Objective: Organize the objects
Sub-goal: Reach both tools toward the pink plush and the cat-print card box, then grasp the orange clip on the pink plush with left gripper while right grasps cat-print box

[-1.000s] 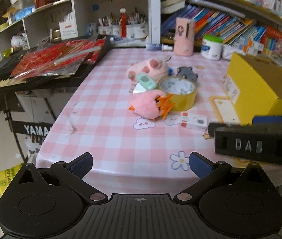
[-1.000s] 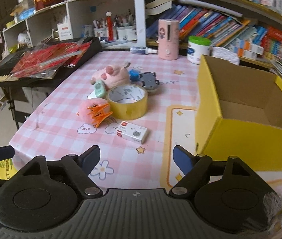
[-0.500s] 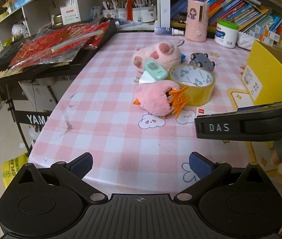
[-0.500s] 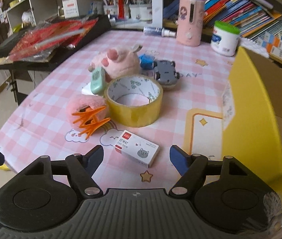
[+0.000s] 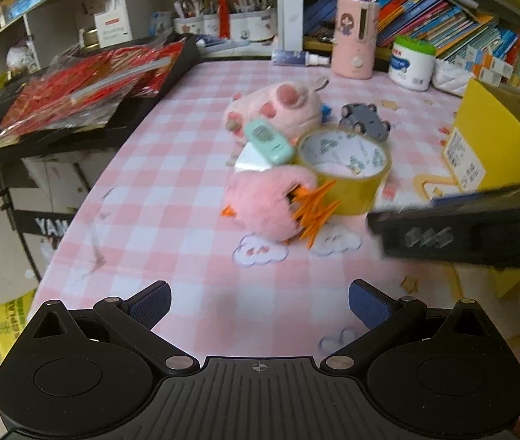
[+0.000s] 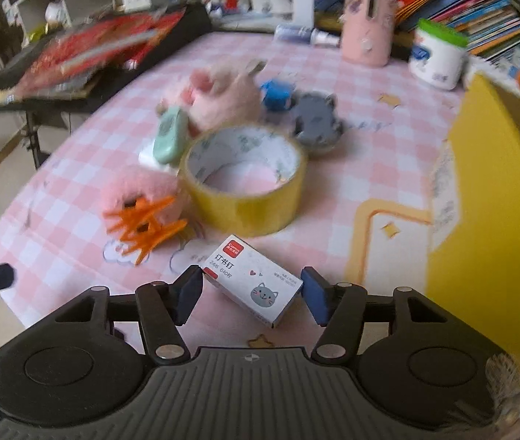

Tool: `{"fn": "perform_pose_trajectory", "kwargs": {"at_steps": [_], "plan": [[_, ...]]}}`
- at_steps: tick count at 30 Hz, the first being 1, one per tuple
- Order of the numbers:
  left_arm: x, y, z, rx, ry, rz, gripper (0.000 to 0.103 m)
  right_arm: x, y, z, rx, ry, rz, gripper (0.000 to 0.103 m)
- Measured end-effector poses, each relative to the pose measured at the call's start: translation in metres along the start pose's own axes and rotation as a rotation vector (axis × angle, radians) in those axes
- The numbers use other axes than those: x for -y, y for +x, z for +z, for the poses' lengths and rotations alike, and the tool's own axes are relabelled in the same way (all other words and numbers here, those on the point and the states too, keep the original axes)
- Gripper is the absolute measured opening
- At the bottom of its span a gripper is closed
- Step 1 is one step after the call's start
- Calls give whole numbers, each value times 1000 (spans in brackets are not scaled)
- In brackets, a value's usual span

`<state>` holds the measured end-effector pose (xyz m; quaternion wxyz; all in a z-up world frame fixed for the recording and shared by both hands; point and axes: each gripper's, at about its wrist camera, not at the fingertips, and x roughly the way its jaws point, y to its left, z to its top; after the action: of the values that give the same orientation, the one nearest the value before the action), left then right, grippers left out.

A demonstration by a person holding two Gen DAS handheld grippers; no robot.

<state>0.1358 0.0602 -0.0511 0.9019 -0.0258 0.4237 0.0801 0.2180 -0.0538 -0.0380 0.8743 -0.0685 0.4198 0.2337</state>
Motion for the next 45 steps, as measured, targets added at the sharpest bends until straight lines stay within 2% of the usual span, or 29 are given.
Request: {"fn": "perform_pose_trajectory", "kwargs": {"at_steps": [3,6,14,18,21,25,28,31,45], "plan": [[4,7,9,29,0,-5,103,6,-19,10,110,-7,-31,57],[10,14,20,66,28,23,103,13,-27,18,172,-8,-27,57],[11,49,44,59,2,34,100,19,-30,27,202,-50,-23,57],[4,61,51,38,-65,9,93,23,-30,28,200,-39,-14,57],[2,65,51,40,-74,1,89,26,-28,28,195,-27,-18,57],[-1,59,49,49,-79,-10,83,25,-26,26,178,-20,-15,57],[-9,48,47,49,-115,-27,82,23,-27,23,171,-12,-13,57],[-14,33,43,69,-123,-35,61,21,-29,20,165,3,-14,57],[-22,-14,14,115,-107,-43,61,4,-50,-3,160,23,3,57]]}}
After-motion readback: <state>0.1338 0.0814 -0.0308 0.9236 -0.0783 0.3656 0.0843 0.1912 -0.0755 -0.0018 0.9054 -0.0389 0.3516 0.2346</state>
